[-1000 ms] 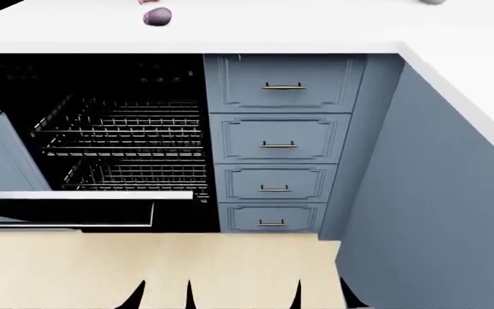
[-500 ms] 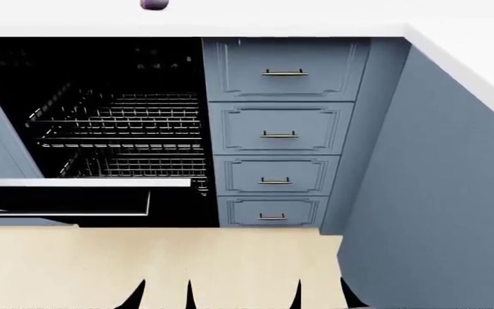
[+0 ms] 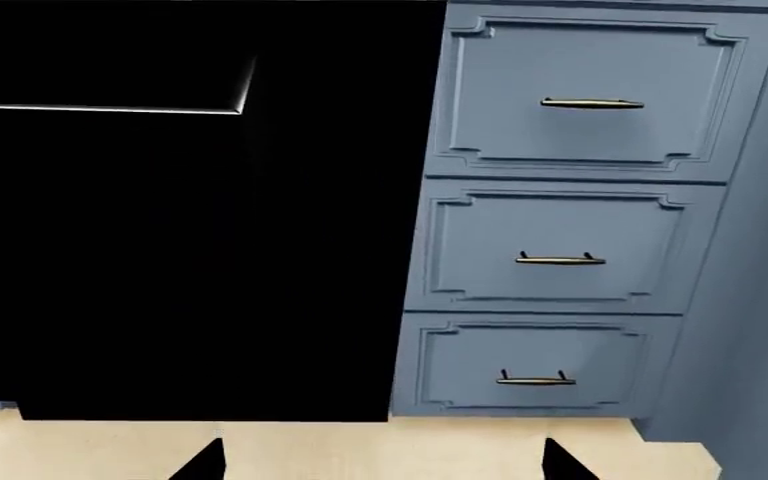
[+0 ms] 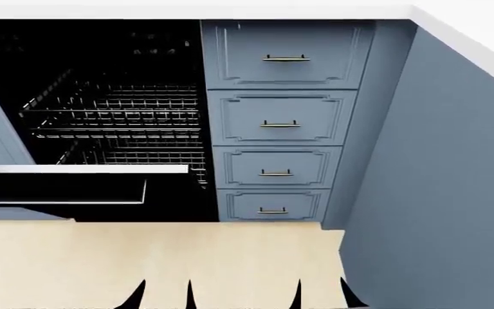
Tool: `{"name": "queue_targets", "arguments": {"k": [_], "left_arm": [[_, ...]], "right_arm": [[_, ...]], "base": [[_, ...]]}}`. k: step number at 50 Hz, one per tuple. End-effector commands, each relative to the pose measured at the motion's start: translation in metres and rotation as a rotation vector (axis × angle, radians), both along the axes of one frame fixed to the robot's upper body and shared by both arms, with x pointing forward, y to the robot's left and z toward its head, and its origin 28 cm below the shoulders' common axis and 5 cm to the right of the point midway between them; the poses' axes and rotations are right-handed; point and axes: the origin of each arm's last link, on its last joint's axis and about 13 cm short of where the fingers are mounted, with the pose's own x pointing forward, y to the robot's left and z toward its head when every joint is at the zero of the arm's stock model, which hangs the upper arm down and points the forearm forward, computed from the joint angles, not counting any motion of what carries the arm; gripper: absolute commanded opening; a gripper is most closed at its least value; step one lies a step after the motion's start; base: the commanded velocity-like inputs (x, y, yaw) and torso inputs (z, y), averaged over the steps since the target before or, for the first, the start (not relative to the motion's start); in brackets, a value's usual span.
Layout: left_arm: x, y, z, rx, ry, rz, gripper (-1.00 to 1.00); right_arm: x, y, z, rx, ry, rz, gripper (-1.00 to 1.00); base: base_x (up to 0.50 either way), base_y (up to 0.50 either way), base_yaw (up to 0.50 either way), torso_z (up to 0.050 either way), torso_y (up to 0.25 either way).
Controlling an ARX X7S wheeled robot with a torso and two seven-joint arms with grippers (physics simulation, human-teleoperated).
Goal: Close the dishwasher door
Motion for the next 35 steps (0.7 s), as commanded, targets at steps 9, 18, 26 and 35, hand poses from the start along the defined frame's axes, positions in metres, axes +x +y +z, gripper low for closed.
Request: {"name": "queue_targets", "arguments": {"k": [9,18,26,35], "left_arm": [[0.0,-0.0001,0.0,0.0,0.0,0.0,1.0],[0.0,0.0,-0.0001,0.002,0.001,0.0,1.0],[0.0004,-0.0001,0.0,0.003,0.002,0.0,1.0],[-0.0001,0.0,-0.0001,0.002,0.001,0.0,1.0]], "right_arm": [[0.0,0.0001,0.0,0.0,0.0,-0.001,1.0],[0.0002,0.0001,0.0,-0.001,0.001,-0.001,1.0],[0.0001,0.0001,-0.0001,-0.001,0.002,-0.001,1.0],[0.0001,0.0001,0.0,-0.002,0.0,-0.002,1.0]], "base": [[0.0,0.0,0.0,-0.05,0.0],[0.0,0.0,0.0,-0.05,0.0],[0.0,0.0,0.0,-0.05,0.0],[0.0,0.0,0.0,-0.05,0.0]]}}
